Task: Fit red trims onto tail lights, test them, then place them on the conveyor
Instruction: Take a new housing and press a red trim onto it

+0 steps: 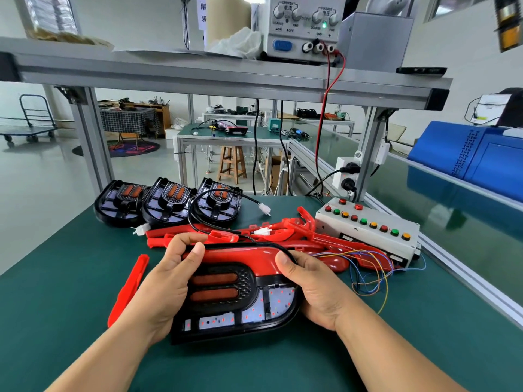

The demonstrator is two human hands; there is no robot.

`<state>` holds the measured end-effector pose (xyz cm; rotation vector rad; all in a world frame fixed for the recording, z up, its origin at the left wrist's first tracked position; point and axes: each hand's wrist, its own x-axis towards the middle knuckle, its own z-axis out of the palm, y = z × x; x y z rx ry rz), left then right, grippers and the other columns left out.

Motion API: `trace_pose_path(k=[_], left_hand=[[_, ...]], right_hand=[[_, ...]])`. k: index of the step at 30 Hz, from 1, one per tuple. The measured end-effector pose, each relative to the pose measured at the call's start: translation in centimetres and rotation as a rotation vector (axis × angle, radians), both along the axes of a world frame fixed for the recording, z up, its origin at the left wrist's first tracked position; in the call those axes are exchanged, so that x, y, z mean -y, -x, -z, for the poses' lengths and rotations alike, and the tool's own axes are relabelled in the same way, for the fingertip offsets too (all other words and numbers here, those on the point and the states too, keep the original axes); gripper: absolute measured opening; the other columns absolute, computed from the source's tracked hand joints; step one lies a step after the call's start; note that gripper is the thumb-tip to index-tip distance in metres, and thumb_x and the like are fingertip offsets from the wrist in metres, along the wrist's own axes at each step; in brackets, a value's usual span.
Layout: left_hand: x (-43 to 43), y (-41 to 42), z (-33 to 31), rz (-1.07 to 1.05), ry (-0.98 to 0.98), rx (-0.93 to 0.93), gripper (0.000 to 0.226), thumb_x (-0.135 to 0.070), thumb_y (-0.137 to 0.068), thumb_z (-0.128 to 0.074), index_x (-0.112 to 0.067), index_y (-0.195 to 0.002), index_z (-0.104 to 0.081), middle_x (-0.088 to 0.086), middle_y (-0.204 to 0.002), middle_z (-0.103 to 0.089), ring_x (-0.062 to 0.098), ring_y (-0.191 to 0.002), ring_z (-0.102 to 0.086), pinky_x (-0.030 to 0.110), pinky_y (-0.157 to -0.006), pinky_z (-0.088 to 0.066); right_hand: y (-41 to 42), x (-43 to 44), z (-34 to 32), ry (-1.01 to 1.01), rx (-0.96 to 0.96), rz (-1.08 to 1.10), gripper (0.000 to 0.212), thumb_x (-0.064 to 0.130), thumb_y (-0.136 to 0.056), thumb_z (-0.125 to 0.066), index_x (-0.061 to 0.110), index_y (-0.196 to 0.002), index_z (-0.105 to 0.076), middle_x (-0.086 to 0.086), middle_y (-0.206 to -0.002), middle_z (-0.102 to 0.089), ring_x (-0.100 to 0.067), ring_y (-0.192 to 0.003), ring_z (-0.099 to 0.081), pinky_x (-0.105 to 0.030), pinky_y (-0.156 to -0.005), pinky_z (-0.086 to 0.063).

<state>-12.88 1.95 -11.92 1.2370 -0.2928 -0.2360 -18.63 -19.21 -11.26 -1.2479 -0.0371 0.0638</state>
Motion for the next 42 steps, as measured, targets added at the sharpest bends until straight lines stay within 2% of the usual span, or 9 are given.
trace_pose_path(k=[5, 13, 16, 22, 26, 32, 37, 40, 42], left_hand=[[-0.2, -0.1, 0.0, 0.006, 0.006, -0.002, 0.019, -0.027, -0.103, -0.041, -0.032, -0.107, -0.059, 0.018, -0.095, -0.074, 0.039, -0.081, -0.073, 0.048, -0.061, -0.06], [0.3, 0.3, 0.1, -0.098, 0.01, 0.096, 0.018, -0.029, -0.081, -0.059, -0.024, -0.098, -0.058, 0.018, -0.09, -0.073, 0.04, -0.077, -0.073, 0.044, -0.056, -0.059], [0.3, 0.4, 0.1, -0.121, 0.018, 0.119, 0.012, -0.028, -0.081, -0.059, -0.025, -0.093, -0.059, 0.013, -0.084, -0.074, 0.038, -0.074, -0.074, 0.043, -0.053, -0.059], [0.7, 0.5, 0.3, -0.127, -0.006, 0.137, 0.013, -0.031, -0.078, -0.064, -0.029, -0.09, -0.06, 0.01, -0.083, -0.075, 0.036, -0.073, -0.074, 0.043, -0.053, -0.059], [0.8, 0.5, 0.4, -0.13, -0.075, 0.198, 0.013, -0.032, -0.076, -0.064, -0.033, -0.088, -0.06, -0.002, -0.08, -0.074, 0.023, -0.067, -0.074, 0.031, -0.051, -0.058], [0.7, 0.7, 0.3, -0.064, -0.052, 0.159, 0.016, -0.036, -0.079, -0.061, -0.031, -0.094, -0.059, 0.002, -0.086, -0.075, 0.03, -0.077, -0.075, 0.034, -0.056, -0.06], [0.9, 0.6, 0.5, -0.079, -0.044, 0.154, 0.018, -0.035, -0.078, -0.062, -0.03, -0.095, -0.059, 0.004, -0.087, -0.075, 0.03, -0.076, -0.075, 0.036, -0.056, -0.06], [0.6, 0.3, 0.5, -0.091, -0.048, 0.148, 0.016, -0.036, -0.081, -0.059, -0.029, -0.096, -0.059, 0.008, -0.085, -0.074, 0.033, -0.076, -0.075, 0.04, -0.056, -0.06], [0.3, 0.1, 0.5, -0.083, -0.039, 0.137, 0.017, -0.035, -0.083, -0.058, -0.028, -0.098, -0.059, 0.01, -0.084, -0.074, 0.034, -0.077, -0.074, 0.041, -0.056, -0.06]], right_hand=[[-0.2, 0.1, 0.2, -0.011, -0.003, 0.02, 0.027, 0.023, -0.079, -0.069, 0.007, -0.1, -0.074, -0.018, -0.106, -0.073, -0.027, -0.095, -0.071, -0.034, -0.083, -0.057], [-0.5, -0.1, 0.4, 0.084, 0.052, 0.113, 0.055, 0.036, -0.069, -0.075, 0.003, -0.112, -0.065, -0.016, -0.112, -0.072, -0.026, -0.102, -0.069, -0.035, -0.092, -0.055], [-0.5, -0.2, 0.2, 0.111, 0.071, 0.124, 0.055, 0.04, -0.068, -0.074, 0.007, -0.111, -0.067, -0.011, -0.108, -0.074, -0.022, -0.1, -0.07, -0.029, -0.087, -0.055], [-0.1, 0.4, 0.2, 0.1, 0.042, 0.06, 0.055, 0.041, -0.075, -0.072, 0.003, -0.115, -0.066, -0.017, -0.111, -0.072, -0.029, -0.103, -0.069, -0.035, -0.089, -0.055], [-0.3, 0.5, 0.6, 0.126, 0.015, 0.069, 0.067, 0.04, -0.059, -0.085, 0.005, -0.113, -0.064, -0.015, -0.11, -0.072, -0.023, -0.1, -0.068, -0.028, -0.087, -0.053], [-0.5, 0.5, 0.6, 0.175, 0.037, 0.081, 0.058, 0.045, -0.063, -0.079, 0.008, -0.107, -0.068, -0.013, -0.108, -0.074, -0.021, -0.1, -0.069, -0.025, -0.086, -0.054], [-0.5, 0.0, 0.6, 0.237, 0.048, 0.16, 0.091, 0.068, -0.042, -0.087, 0.011, -0.111, -0.066, -0.007, -0.108, -0.074, -0.021, -0.103, -0.07, -0.022, -0.084, -0.054], [-0.3, 0.2, 0.3, 0.213, 0.035, 0.071, 0.061, 0.065, -0.068, -0.076, 0.015, -0.102, -0.073, -0.006, -0.108, -0.074, -0.019, -0.104, -0.069, -0.026, -0.09, -0.053], [-0.1, 0.5, 0.2, 0.114, 0.002, 0.007, 0.03, 0.043, -0.082, -0.069, 0.018, -0.096, -0.077, -0.007, -0.105, -0.075, -0.018, -0.098, -0.07, -0.028, -0.089, -0.054]])
